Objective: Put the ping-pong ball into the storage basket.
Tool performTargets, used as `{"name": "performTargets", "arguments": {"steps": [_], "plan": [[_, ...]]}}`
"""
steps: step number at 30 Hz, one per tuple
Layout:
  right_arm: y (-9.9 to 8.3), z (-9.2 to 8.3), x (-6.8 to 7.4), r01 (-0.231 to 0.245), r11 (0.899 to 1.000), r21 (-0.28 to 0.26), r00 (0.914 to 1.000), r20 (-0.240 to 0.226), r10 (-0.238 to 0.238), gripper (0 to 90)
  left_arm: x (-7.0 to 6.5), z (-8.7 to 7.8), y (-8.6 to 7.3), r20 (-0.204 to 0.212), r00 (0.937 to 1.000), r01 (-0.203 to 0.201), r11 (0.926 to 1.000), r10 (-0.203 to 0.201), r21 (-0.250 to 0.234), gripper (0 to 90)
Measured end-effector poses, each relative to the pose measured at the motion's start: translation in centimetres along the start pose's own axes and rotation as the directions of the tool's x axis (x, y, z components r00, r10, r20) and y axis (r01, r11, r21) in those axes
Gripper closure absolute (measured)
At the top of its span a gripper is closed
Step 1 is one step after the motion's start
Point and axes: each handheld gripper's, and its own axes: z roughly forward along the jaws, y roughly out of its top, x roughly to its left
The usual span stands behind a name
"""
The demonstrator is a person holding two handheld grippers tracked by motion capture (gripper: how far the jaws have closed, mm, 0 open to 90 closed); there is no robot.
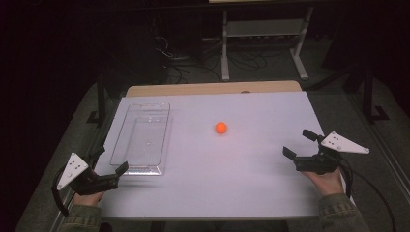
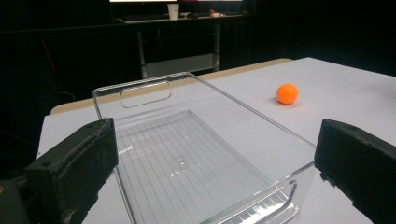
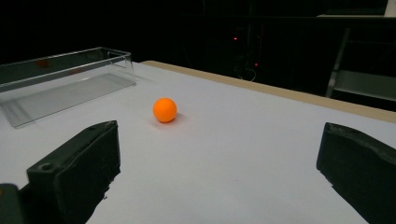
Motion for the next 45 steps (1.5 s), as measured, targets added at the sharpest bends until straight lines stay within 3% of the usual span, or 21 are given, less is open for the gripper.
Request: {"name": "performTargets", "arguments": {"steps": [22, 45], "plan": [[-0.2, 0.1, 0.2, 0.006, 1.0, 0.016, 0.9999, -0.008, -0.006, 0.0, -0.5, 0.7, 1.0, 0.023, 0.9992, -0.031, 0.9995, 0.031, -0.001, 0.0], [-0.2, 0.0, 0.2, 0.006, 1.0, 0.009, 0.9999, -0.011, -0.006, 0.0, -1.9, 3.5, 4.5, 0.104, 0.9897, -0.098, 0.9951, 0.099, -0.012, 0.0]]}}
